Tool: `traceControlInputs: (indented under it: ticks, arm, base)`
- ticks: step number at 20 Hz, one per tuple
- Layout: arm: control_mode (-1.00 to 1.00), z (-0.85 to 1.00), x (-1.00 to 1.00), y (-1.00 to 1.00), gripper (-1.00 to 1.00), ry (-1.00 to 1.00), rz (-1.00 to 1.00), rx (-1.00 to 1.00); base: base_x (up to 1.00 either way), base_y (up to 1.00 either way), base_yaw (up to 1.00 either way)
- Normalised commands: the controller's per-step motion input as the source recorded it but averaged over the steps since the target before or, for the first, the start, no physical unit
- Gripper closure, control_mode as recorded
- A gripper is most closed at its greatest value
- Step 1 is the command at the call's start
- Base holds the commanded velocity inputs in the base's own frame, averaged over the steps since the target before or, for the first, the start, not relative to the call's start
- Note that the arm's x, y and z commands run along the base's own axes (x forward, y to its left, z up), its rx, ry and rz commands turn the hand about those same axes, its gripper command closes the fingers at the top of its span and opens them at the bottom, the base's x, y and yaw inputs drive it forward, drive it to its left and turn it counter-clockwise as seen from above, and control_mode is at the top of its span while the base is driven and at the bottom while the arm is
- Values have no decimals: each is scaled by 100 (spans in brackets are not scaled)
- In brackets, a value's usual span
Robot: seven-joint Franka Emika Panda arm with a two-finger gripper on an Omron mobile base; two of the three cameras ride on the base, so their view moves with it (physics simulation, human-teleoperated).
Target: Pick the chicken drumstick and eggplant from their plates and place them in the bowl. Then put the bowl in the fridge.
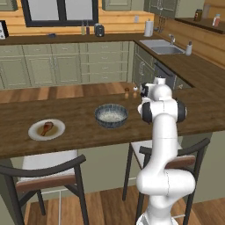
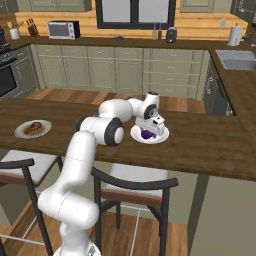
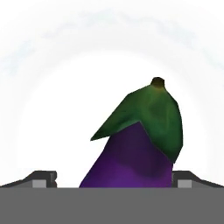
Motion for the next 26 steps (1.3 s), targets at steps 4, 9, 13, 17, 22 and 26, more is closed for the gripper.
traceControlInputs:
  ticks: [4,9,13,17,22,26]
  arm:
    - [-100,-28,-2,1,-100,0,0,0]
    - [-100,-9,-9,12,100,0,0,0]
    - [-100,-5,-24,13,100,0,0,0]
    - [-100,11,-35,26,100,0,-2,7]
    - [-100,95,-70,78,100,-6,-8,11]
    - [-100,87,-78,100,100,-6,-9,8]
  base:
    - [0,0,0]
    - [0,0,0]
    - [0,0,0]
    - [0,0,0]
    - [0,0,0]
    - [0,0,0]
